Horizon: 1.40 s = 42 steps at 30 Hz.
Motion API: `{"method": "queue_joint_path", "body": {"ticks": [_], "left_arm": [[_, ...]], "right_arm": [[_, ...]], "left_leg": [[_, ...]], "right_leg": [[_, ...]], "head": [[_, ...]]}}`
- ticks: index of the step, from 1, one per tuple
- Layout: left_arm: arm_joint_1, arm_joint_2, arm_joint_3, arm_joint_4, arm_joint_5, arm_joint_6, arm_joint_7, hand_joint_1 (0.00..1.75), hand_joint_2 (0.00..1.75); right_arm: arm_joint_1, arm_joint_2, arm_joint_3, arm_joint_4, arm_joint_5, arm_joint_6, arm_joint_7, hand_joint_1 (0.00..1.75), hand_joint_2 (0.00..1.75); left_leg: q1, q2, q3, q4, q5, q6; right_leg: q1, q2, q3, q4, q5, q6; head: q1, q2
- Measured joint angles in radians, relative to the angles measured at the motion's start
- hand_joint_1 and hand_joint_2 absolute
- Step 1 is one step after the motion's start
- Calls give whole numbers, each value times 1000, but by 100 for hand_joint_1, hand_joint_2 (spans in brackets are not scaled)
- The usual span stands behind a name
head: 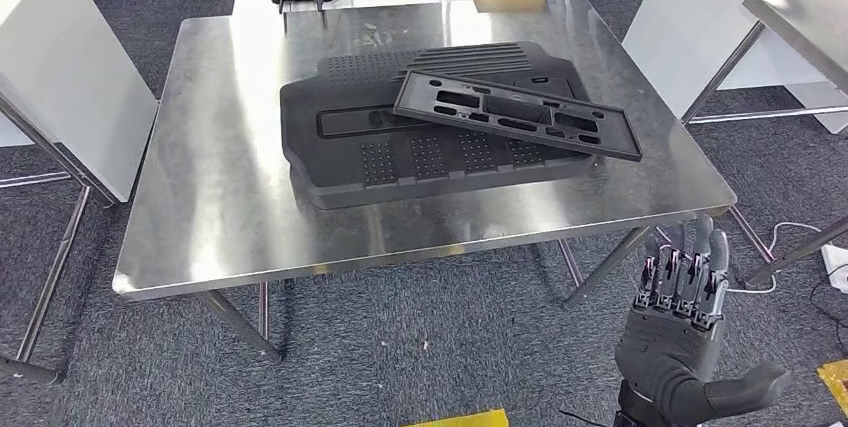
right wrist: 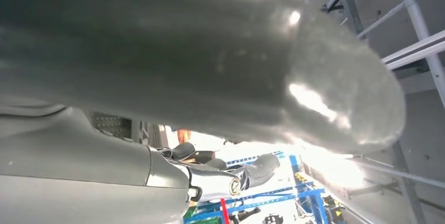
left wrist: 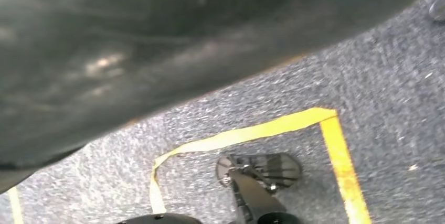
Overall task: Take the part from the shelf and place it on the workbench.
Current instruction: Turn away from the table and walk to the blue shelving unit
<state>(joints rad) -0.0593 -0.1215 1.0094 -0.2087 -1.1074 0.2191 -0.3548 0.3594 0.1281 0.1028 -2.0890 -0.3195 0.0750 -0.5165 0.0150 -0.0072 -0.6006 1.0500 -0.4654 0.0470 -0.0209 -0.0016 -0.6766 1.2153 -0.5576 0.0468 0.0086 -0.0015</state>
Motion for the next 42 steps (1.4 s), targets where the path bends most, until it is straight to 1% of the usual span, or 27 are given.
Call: {"method": "queue_joint_path", "body": {"ticks": [2,3,5,6,8,10,11,12,13,15,16,17,18,19,21,23,26,27,29,31,32,33,34,36,38,40,42], "left_arm": [[0,0,0,0,0,0,0,0,0],[1,0,0,0,0,0,0,0,0],[0,-1,0,0,0,0,0,0,0],[0,-1,0,0,0,0,0,0,0],[0,-3,0,0,0,0,1,0,0],[1,-4,0,0,0,1,2,0,0],[1,-4,0,0,-1,1,2,0,0],[2,-4,0,0,-1,1,2,0,0],[3,-4,0,0,-1,1,2,0,0],[3,-4,0,0,-2,1,3,0,0],[3,-4,0,0,-3,2,3,0,0],[3,-4,0,0,-4,2,3,0,0],[3,-3,0,0,-4,2,4,0,0],[3,-2,0,0,-5,2,4,0,0],[2,0,0,0,-8,2,4,0,0],[2,1,0,0,-13,2,4,0,0],[2,1,0,0,-16,2,3,0,0],[2,1,0,0,-17,2,3,0,0],[1,2,0,0,-19,2,3,0,0],[1,2,0,0,-22,3,3,0,0],[1,2,0,0,-23,3,3,0,0],[1,2,0,0,-24,3,4,0,0],[1,2,0,0,-25,3,4,0,0],[1,2,0,0,-29,3,5,0,0],[1,3,0,0,-33,3,6,0,0],[1,2,1,0,-36,4,9,0,0],[2,3,1,0,-41,4,10,0,0]], "right_arm": [[0,0,0,1,0,-1,0,0,0],[0,-1,0,2,0,-1,0,0,0],[0,-1,0,2,0,-1,0,0,0],[-1,-1,0,2,0,-2,0,0,0],[-2,-1,0,2,0,-3,0,0,0],[-2,-1,-2,3,-1,-4,2,0,0],[-3,-1,-2,3,-1,-4,2,0,0],[-3,-1,-3,3,-1,-4,3,0,0],[-2,-1,-3,3,-1,-4,4,0,0],[0,-1,-4,5,-1,-5,5,0,0],[1,-1,-5,6,-1,-5,6,0,0],[1,-1,-5,7,-1,-5,7,0,0],[1,-1,-6,8,-1,-5,8,0,0],[1,-1,-6,10,0,-6,8,0,0],[1,-1,-7,11,1,-9,10,0,0],[1,-1,-8,12,3,-15,16,0,0],[1,-1,-12,19,9,-35,40,0,0],[1,-1,-15,22,15,-46,50,0,0],[2,-2,-24,35,40,-74,71,0,0],[3,-3,-33,56,75,-110,91,0,0],[4,-3,-39,70,93,-129,101,0,0],[5,-3,-46,85,111,-146,111,0,0],[6,-3,-54,100,128,-162,121,0,0],[7,-3,-69,130,156,-185,135,0,0],[6,-3,-82,155,179,-201,152,0,0],[4,-3,-98,194,210,-217,184,0,0],[-1,-4,-120,258,257,-219,209,0,0]], "left_leg": [[-2,2,-23,1,16,-1],[-3,2,-34,1,24,-2],[-3,2,-50,1,41,-7],[-4,1,-56,1,49,-11],[-4,1,-58,-1,63,-24],[-2,2,-56,-9,78,-40],[0,3,-58,-9,77,-46],[1,3,-62,1,58,-52],[1,3,-71,30,22,-56],[3,3,-96,141,-78,-62],[4,3,-106,199,-112,-66],[5,3,-106,238,-125,-70],[7,4,-90,245,-118,-73],[9,4,-56,214,-97,-75],[13,3,40,86,-62,-79],[10,0,89,4,-58,-71],[4,0,73,-6,-51,-43],[4,2,65,-8,-43,-31],[5,4,43,-11,-23,-11],[3,4,16,-11,-4,-5],[3,5,3,-10,6,-5],[2,5,-10,-10,15,-6],[2,5,-21,-10,24,-8],[2,4,-39,-10,41,-14],[0,3,-47,-12,58,-25],[1,3,-46,-18,74,-39],[4,4,-49,-19,77,-52]], "right_leg": [[0,0,-11,76,-34,4],[0,0,10,62,-28,10],[3,0,106,-64,5,19],[7,0,159,-136,16,17],[15,0,212,-221,25,7],[19,1,205,-231,34,-6],[16,0,201,-234,43,-14],[12,-1,196,-239,53,-23],[7,-2,189,-243,64,-32],[5,-4,171,-243,81,-43],[6,-5,163,-242,88,-44],[6,-6,155,-240,95,-42],[6,-7,147,-237,102,-40],[4,-7,139,-233,107,-37],[3,-7,120,-217,113,-31],[7,-8,105,-202,118,-23],[7,-7,93,-197,130,-2],[6,-6,82,-188,121,1],[4,-3,46,-118,66,-5],[4,-2,2,7,-6,-12],[4,-2,-8,55,-24,-10],[4,-2,-3,73,-26,-4],[4,-2,21,53,-12,5],[5,-2,118,-83,22,15],[11,0,197,-204,33,12],[19,1,207,-232,36,2],[14,1,196,-239,51,-13]], "head": [[0,0],[0,0],[0,0],[0,0],[-1,0],[-2,0],[-2,0],[-3,0],[-5,0],[-7,0],[-8,0],[-8,0],[-8,0],[-8,0],[-9,0],[-8,0],[-7,0],[-6,0],[-3,0],[0,0],[0,0],[0,0],[0,0],[0,0],[-2,0],[-3,0],[-2,0]]}}
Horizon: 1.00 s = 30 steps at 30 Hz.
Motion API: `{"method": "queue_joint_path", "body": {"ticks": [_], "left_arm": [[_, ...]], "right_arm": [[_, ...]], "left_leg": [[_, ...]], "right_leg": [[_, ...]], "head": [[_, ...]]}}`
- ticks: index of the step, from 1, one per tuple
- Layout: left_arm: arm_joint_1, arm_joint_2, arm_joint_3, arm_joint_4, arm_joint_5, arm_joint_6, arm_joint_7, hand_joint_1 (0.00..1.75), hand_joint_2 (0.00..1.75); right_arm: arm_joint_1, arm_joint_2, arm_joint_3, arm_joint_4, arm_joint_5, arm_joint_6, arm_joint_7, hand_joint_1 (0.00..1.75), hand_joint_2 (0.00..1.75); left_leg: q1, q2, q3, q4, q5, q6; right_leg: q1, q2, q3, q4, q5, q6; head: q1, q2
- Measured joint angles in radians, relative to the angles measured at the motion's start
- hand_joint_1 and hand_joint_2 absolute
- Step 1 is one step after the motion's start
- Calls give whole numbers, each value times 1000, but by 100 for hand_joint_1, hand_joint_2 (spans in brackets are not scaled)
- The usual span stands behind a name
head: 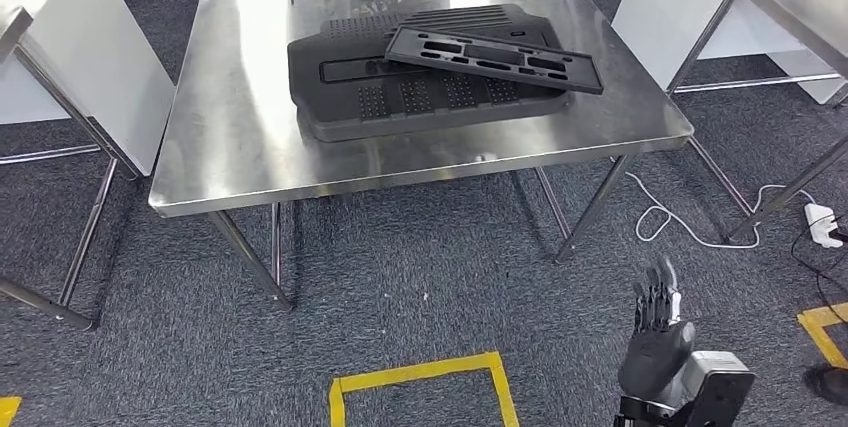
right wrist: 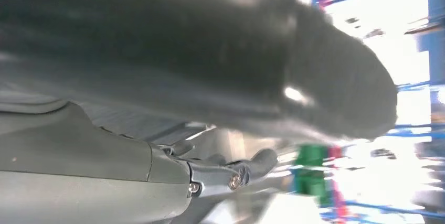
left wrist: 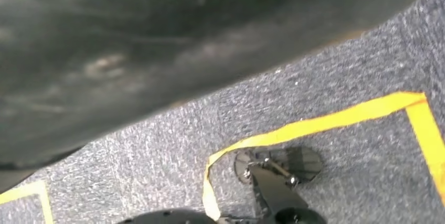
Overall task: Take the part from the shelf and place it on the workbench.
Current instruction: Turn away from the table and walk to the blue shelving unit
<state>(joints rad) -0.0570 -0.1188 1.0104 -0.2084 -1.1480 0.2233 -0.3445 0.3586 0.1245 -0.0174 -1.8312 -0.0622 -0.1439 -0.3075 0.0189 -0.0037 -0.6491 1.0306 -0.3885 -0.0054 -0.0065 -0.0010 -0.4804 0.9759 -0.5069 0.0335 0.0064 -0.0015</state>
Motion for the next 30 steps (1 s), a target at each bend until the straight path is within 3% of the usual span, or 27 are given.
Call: {"method": "queue_joint_path", "body": {"ticks": [1,3,4,5,6,7,8,10,12,14,16,18,20,21,22,23,25,27,30], "left_arm": [[1,0,0,0,-3,0,0,0,0],[2,1,1,0,-8,0,1,0,0],[2,1,1,0,-11,0,2,0,0],[2,1,1,0,-13,0,2,0,0],[1,1,2,0,-14,0,2,0,0],[1,1,2,0,-15,0,2,0,0],[1,2,3,0,-15,0,3,0,0],[0,3,4,0,-19,0,3,0,0],[-1,3,4,1,-26,0,4,0,0],[-3,2,4,1,-32,1,6,0,0],[-6,0,4,1,-34,1,7,0,0],[-8,-1,5,1,-35,1,8,0,0],[-9,0,5,1,-38,2,8,0,0],[-8,0,5,1,-40,3,9,0,0],[-8,-1,5,1,-42,4,10,0,0],[-8,-1,5,1,-45,6,12,0,0],[-8,-2,6,1,-51,9,14,0,0],[-8,-3,6,1,-54,10,16,0,0],[-10,-3,7,1,-54,11,16,0,0]], "right_arm": [[-4,-1,-11,42,34,7,7,0,0],[-15,-4,-32,148,116,30,5,0,0],[-20,-5,-42,204,148,40,-1,0,0],[-23,-6,-51,255,170,48,-10,0,0],[-26,-6,-59,296,182,53,-17,0,0],[-29,-6,-66,327,193,56,-14,0,0],[-32,-6,-73,354,209,55,-2,0,0],[-52,-5,-90,422,262,34,25,0,0],[-99,-4,-115,561,331,-25,11,0,0],[-162,-4,-146,759,387,-100,-45,0,0],[-211,-9,-176,937,413,-146,-101,0,0],[-250,-14,-197,1079,424,-157,-115,0,0],[-286,-19,-209,1215,449,-168,-83,0,0],[-298,-21,-212,1281,471,-184,-54,0,0],[-307,-23,-212,1336,497,-201,-16,0,0],[-312,-24,-210,1384,521,-212,29,0,0],[-324,-24,-206,1459,550,-203,114,0,0],[-335,-23,-203,1512,557,-184,155,0,0],[-344,-23,-201,1564,553,-153,196,0,0]], "left_leg": [[1,0,-6,14,-22,-4],[2,0,-31,100,-111,-10],[2,0,-45,163,-158,-13],[3,0,-54,218,-187,-16],[3,0,-51,251,-196,-18],[3,0,-32,250,-185,-20],[4,0,5,212,-161,-21],[5,0,97,85,-132,-20],[2,-1,138,13,-131,-14],[-3,-1,132,6,-125,-1],[-3,0,119,-1,-109,21],[-1,1,98,-5,-90,39],[-1,2,70,-5,-71,44],[-1,2,57,-5,-62,43],[-1,2,46,-4,-53,42],[0,1,36,-4,-45,39],[0,0,21,-4,-30,30],[-2,2,14,-5,-15,16],[-1,4,12,-9,2,-5]], "right_leg": [[-4,-1,-6,-4,10,-10],[-8,-3,-22,-7,29,-26],[-6,-4,-31,-6,36,-30],[-5,-6,-38,-5,43,-31],[-4,-7,-45,-2,49,-30],[-5,-8,-53,2,54,-28],[-6,-8,-61,8,58,-25],[-6,-7,-78,23,63,-18],[-1,-6,-89,33,70,-8],[1,-6,-95,32,81,9],[-2,-4,-111,48,69,18],[-6,-2,-153,131,8,13],[-9,-1,-200,260,-58,11],[-10,-1,-207,301,-72,17],[-11,-1,-196,307,-69,26],[-12,-1,-165,273,-53,36],[-13,-1,-61,124,-20,47],[-10,3,6,15,-9,37],[-9,6,-3,-1,0,12]], "head": [[-1,0],[-4,0],[-5,0],[-6,0],[-6,0],[-6,0],[-6,0],[-6,0],[-6,0],[-5,0],[-3,0],[1,0],[4,0],[4,0],[4,0],[4,0],[5,0],[3,0],[-1,0]]}}
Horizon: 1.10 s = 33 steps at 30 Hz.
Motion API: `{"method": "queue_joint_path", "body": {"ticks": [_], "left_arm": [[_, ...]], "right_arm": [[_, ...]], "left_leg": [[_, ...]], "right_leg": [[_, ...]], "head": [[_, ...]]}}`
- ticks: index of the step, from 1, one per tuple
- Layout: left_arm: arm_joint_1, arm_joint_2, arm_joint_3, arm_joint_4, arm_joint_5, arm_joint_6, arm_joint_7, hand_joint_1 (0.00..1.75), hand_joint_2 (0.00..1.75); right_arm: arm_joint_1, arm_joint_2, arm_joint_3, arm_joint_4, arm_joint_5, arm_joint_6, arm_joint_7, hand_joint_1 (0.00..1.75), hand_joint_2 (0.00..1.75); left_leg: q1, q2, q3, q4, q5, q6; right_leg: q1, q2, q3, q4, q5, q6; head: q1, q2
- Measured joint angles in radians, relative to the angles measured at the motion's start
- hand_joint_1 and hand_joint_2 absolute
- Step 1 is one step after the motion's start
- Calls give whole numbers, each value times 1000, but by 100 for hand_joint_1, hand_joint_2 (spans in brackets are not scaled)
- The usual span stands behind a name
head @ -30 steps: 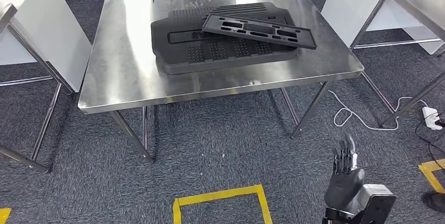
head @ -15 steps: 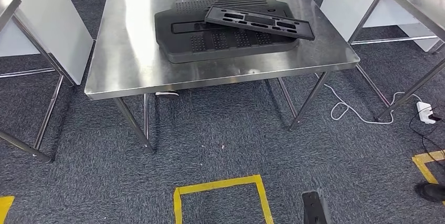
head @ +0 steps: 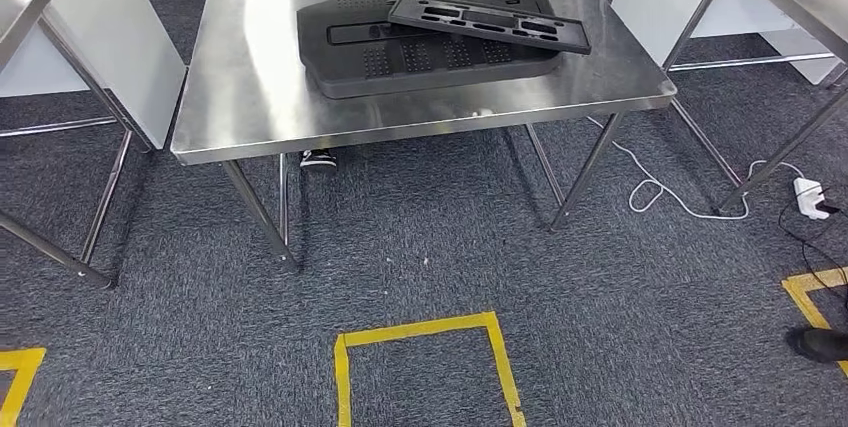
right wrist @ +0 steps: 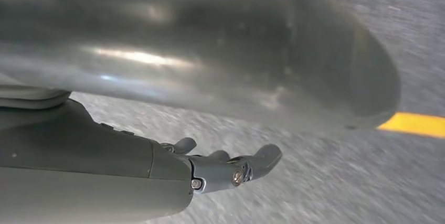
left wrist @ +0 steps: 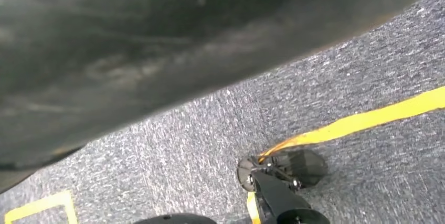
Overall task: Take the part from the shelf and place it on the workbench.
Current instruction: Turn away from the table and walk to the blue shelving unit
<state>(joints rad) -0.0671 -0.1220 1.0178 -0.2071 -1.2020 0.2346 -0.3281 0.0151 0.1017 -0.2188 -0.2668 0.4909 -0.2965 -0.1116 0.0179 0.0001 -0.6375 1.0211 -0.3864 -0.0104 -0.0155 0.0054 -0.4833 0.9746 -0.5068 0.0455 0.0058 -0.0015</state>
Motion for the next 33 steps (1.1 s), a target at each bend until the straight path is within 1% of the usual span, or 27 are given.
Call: {"method": "queue_joint_path", "body": {"ticks": [1,2,4,5,6,7,8,9,11,12,14,16,17,19,20,21,22,23,24,25,26,27,28,30,31,32,33], "left_arm": [[0,0,0,0,0,0,-1,0,0],[0,1,0,0,-1,0,-2,0,0],[1,1,0,0,-1,1,-5,0,0],[1,1,0,0,-2,2,-6,0,0],[1,1,0,0,-1,2,-7,0,0],[1,0,0,0,-1,3,-8,0,0],[0,0,0,0,-1,4,-8,0,0],[0,0,1,0,0,5,-8,0,0],[-3,1,1,0,0,7,-8,0,0],[-3,1,1,0,0,7,-8,0,0],[-4,1,1,0,0,7,-7,0,0],[-5,0,1,0,0,7,-7,0,0],[-6,0,1,0,0,6,-7,0,0],[-7,0,1,0,-1,6,-7,0,0],[-7,0,1,0,-1,6,-7,0,0],[-7,0,1,0,-1,6,-7,0,0],[-7,-1,1,0,-2,5,-7,0,0],[-7,-1,1,0,-2,5,-7,0,0],[-7,-2,1,0,-2,5,-7,0,0],[-7,-3,1,0,-2,5,-7,0,0],[-7,-3,1,0,-2,5,-7,0,0],[-7,-3,1,0,-2,5,-7,0,0],[-7,-4,1,0,-2,5,-7,0,0],[-7,-5,2,0,-2,5,-7,0,0],[-6,-5,2,0,-2,5,-7,0,0],[-5,-5,2,0,-2,5,-7,0,0],[-5,-5,2,0,-2,6,-7,0,0]], "right_arm": [[-3,0,0,12,-7,21,32,0,0],[-6,0,-1,22,-16,44,72,0,0],[-9,1,-3,36,-29,81,150,0,0],[-9,3,-4,41,-30,91,172,0,0],[-9,5,-4,46,-28,96,183,0,0],[-9,7,-4,50,-24,98,185,0,0],[-9,9,-4,52,-19,97,180,0,0],[-9,10,-4,55,-14,97,172,0,0],[-11,10,-4,57,-4,96,151,0,0],[-12,10,-4,59,2,96,139,0,0],[-16,10,-4,61,13,94,117,0,0],[-18,9,-4,63,21,93,102,0,0],[-19,8,-4,64,23,92,98,0,0],[-20,8,-4,66,24,93,97,0,0],[-21,8,-4,67,24,94,99,0,0],[-22,8,-4,67,25,95,103,0,0],[-22,8,-4,68,27,96,107,0,0],[-22,8,-4,69,29,96,112,0,0],[-22,7,-4,69,31,97,115,0,0],[-24,7,-4,69,33,97,116,0,0],[-26,6,-4,69,34,98,118,0,0],[-27,6,-4,69,34,99,119,0,0],[-29,6,-4,70,35,99,121,0,0],[-29,6,-4,71,36,101,126,0,0],[-29,6,-4,72,36,101,127,0,0],[-29,6,-4,72,36,101,129,0,0],[-29,6,-4,72,36,102,129,0,0]], "left_leg": [[2,0,-4,8,-12,-5],[3,-1,-14,33,-41,-8],[4,-2,-46,141,-137,-11],[4,-3,-61,207,-177,-13],[4,-4,-68,256,-200,-15],[4,-3,-60,275,-202,-16],[4,-3,-30,252,-185,-17],[5,-3,15,196,-160,-17],[5,-5,100,71,-135,-12],[4,-6,119,35,-134,-8],[-3,-8,116,21,-132,3],[-3,-5,104,14,-120,21],[-2,-4,96,11,-111,32],[-1,-2,77,8,-95,48],[-1,-1,66,9,-87,51],[-2,0,55,9,-79,51],[-1,1,44,9,-72,50],[-1,1,34,10,-64,48],[0,1,25,10,-57,45],[1,1,18,10,-49,41],[0,1,11,10,-42,35],[-1,1,7,9,-35,29],[-1,2,5,8,-27,22],[0,1,5,2,-12,6],[1,0,2,2,-13,0],[2,-1,-4,14,-29,-5],[3,-2,-15,44,-63,-8]], "right_leg": [[-3,-1,-5,-1,7,-10],[-6,-3,-10,-3,15,-21],[-5,-6,-23,-3,29,-37],[-2,-8,-29,-2,36,-40],[0,-8,-36,0,42,-41],[1,-9,-43,4,47,-40],[2,-8,-51,9,51,-39],[1,-8,-60,16,53,-37],[3,-8,-76,32,56,-33],[6,-8,-82,38,59,-28],[8,-8,-93,42,68,-15],[7,-7,-105,48,66,-2],[5,-7,-117,67,49,-1],[3,-6,-158,164,-16,-8],[2,-6,-181,229,-50,-10],[1,-6,-196,285,-74,-8],[0,-6,-199,314,-83,-2],[-1,-6,-181,303,-75,8],[-2,-6,-143,254,-57,18],[-4,-6,-92,178,-37,25],[-2,-5,-40,98,-24,27],[0,-4,-4,41,-16,24],[2,-2,13,7,-15,19],[7,1,5,-1,-8,5],[3,-1,1,-4,-2,-3],[-1,-2,-2,-6,6,-14],[-4,-4,-6,-10,15,-25]], "head": [[-1,0],[-2,0],[-5,0],[-6,0],[-6,0],[-6,0],[-6,0],[-6,0],[-6,0],[-5,0],[-5,0],[-5,0],[-3,0],[1,0],[3,0],[3,0],[3,0],[3,0],[3,0],[4,0],[4,0],[3,0],[2,0],[0,0],[0,0],[-1,0],[-4,0]]}}
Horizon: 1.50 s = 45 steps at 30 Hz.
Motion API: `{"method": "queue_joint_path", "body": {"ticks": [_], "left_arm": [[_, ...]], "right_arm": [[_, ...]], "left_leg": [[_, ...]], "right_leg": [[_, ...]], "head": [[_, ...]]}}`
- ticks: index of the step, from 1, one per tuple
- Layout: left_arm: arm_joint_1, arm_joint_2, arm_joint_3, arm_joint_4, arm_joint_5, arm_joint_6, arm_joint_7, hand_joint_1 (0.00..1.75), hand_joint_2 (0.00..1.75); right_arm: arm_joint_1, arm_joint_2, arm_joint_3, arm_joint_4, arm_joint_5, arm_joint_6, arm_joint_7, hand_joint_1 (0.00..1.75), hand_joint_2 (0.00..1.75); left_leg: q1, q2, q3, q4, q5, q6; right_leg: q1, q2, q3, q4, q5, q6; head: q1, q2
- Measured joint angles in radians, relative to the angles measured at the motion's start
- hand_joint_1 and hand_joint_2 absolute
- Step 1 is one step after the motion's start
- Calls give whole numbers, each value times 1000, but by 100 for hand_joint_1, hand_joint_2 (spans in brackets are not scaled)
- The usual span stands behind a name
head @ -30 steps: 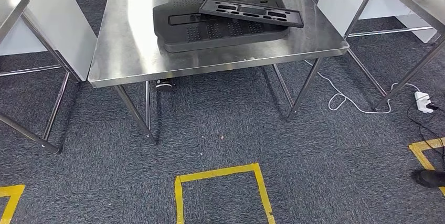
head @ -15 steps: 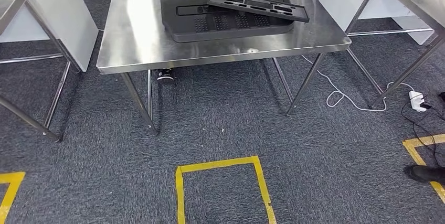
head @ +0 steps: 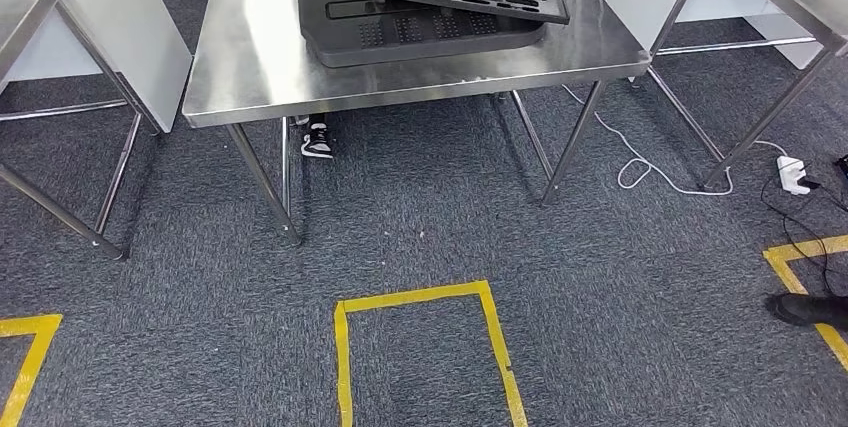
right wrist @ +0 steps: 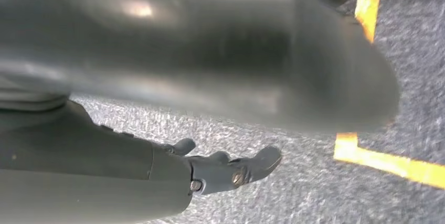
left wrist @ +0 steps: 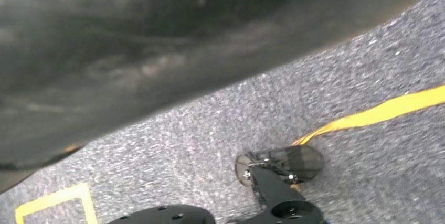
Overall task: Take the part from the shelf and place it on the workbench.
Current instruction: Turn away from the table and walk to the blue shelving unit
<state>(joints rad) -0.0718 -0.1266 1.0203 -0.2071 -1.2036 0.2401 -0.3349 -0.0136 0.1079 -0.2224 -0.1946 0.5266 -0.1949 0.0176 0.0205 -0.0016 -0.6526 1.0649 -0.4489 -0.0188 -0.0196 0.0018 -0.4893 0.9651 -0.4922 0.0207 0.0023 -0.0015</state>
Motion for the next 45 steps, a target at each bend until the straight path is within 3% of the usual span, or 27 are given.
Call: {"method": "queue_joint_path", "body": {"ticks": [2,3,4,5,6,8,10,12,14,16,18,19,20,21,23,24,26,29,31,33,34,35,36,38,40,42,45], "left_arm": [[0,0,1,0,0,0,0,0,0],[1,0,2,0,0,0,0,0,0],[1,0,3,0,0,0,0,0,0],[1,0,3,0,0,1,0,0,0],[1,0,3,0,0,1,0,0,0],[0,1,4,0,1,1,0,0,0],[-1,2,4,0,2,1,0,0,0],[-1,2,4,0,2,2,0,0,0],[-1,2,4,0,2,2,0,0,0],[-2,2,5,0,2,3,0,0,0],[-3,2,5,0,2,3,-1,0,0],[-2,2,6,0,2,4,-1,0,0],[-2,2,6,0,2,5,-2,0,0],[-2,1,7,0,1,6,-2,0,0],[-1,0,8,0,0,10,-3,0,0],[-2,0,8,0,0,11,-3,0,0],[-2,0,9,0,0,14,-3,0,0],[-1,0,12,0,0,14,-3,0,0],[0,1,13,0,0,14,-3,0,0],[1,1,13,0,0,14,-3,0,0],[2,1,13,0,0,14,-3,0,0],[2,1,13,0,0,14,-3,0,0],[3,1,13,0,0,14,-3,0,0],[3,2,13,0,0,14,-3,0,0],[3,3,13,0,0,15,-4,0,0],[3,3,13,0,-1,15,-7,0,0],[2,3,13,0,-5,15,-15,0,0]], "right_arm": [[1,0,0,0,2,0,1,0,0],[1,0,0,1,3,0,1,0,0],[1,0,0,1,4,1,1,0,0],[1,0,0,1,5,1,1,0,0],[1,1,0,1,5,1,1,0,0],[1,1,0,2,5,1,1,0,0],[0,2,0,2,5,1,1,0,0],[0,3,0,2,5,0,1,0,0],[1,2,0,2,5,0,2,0,0],[1,2,0,3,6,0,5,0,0],[0,3,0,4,6,0,8,0,0],[0,3,0,4,6,0,10,0,0],[1,3,0,4,5,0,12,0,0],[1,3,0,4,5,1,14,0,0],[0,2,0,4,3,1,15,0,0],[-2,2,0,4,3,1,15,0,0],[-4,2,0,4,2,1,16,0,0],[-2,4,0,4,0,1,17,0,0],[0,4,0,4,0,1,17,0,0],[1,3,0,4,0,1,16,0,0],[2,4,0,4,0,1,16,0,0],[2,4,0,5,0,1,16,0,0],[3,4,0,5,0,1,16,0,0],[3,4,0,5,0,1,16,0,0],[1,4,0,5,0,1,16,0,0],[0,5,0,5,0,1,16,0,0],[1,4,0,5,-1,2,17,0,0]], "left_leg": [[1,-1,-33,118,-96,-3],[1,-1,-46,181,-130,-5],[1,-2,-50,223,-144,-7],[1,-1,-36,231,-138,-8],[2,-1,-4,200,-118,-8],[2,-2,91,67,-82,-5],[-1,-6,142,-24,-75,2],[-7,-7,136,-35,-74,12],[-6,-4,124,-39,-61,31],[-3,-1,107,-44,-44,51],[-5,1,86,-44,-30,57],[-5,2,75,-44,-22,57],[-5,3,65,-43,-15,55],[-5,3,57,-43,-9,53],[-5,3,43,-43,5,46],[-7,4,38,-43,11,41],[-9,5,34,-43,22,29],[-6,7,30,-39,27,10],[-3,5,7,22,-26,3],[-1,2,-36,150,-109,-3],[-1,1,-53,207,-133,-6],[0,0,-55,234,-137,-8],[1,0,-39,222,-122,-9],[4,-5,36,105,-66,-9],[5,-17,96,2,-42,-4],[1,-22,106,-23,-47,5],[1,-8,94,-35,-39,27]], "right_leg": [[1,-3,-12,0,15,-14],[3,-4,-20,1,20,-16],[5,-4,-28,4,25,-15],[6,-4,-35,7,29,-14],[6,-4,-43,12,32,-13],[6,-4,-57,26,35,-11],[10,-3,-71,39,40,-3],[11,-3,-81,43,49,11],[9,-2,-95,56,40,21],[7,-1,-131,131,-14,17],[6,-1,-176,258,-81,11],[5,-1,-188,306,-96,14],[5,-1,-184,321,-94,22],[4,-1,-162,300,-77,32],[4,-1,-70,166,-36,44],[5,-1,-22,93,-28,42],[10,0,22,12,-31,31],[8,0,15,2,-22,8],[3,0,12,-2,-9,-11],[6,0,6,0,-2,-22],[7,0,4,1,1,-23],[8,2,1,3,3,-24],[8,4,-1,6,4,-23],[7,12,-3,14,2,-20],[9,19,-16,26,-1,-11],[12,26,-27,31,1,0],[10,26,-47,53,-8,15]], "head": [[-4,0],[-5,0],[-5,0],[-5,0],[-5,0],[-5,0],[-4,0],[-4,0],[-3,0],[0,0],[3,0],[3,0],[4,0],[4,0],[4,0],[3,0],[1,0],[-1,0],[-7,0],[-10,0],[-10,0],[-10,0],[-10,0],[-11,0],[-11,0],[-11,0],[-8,0]]}}
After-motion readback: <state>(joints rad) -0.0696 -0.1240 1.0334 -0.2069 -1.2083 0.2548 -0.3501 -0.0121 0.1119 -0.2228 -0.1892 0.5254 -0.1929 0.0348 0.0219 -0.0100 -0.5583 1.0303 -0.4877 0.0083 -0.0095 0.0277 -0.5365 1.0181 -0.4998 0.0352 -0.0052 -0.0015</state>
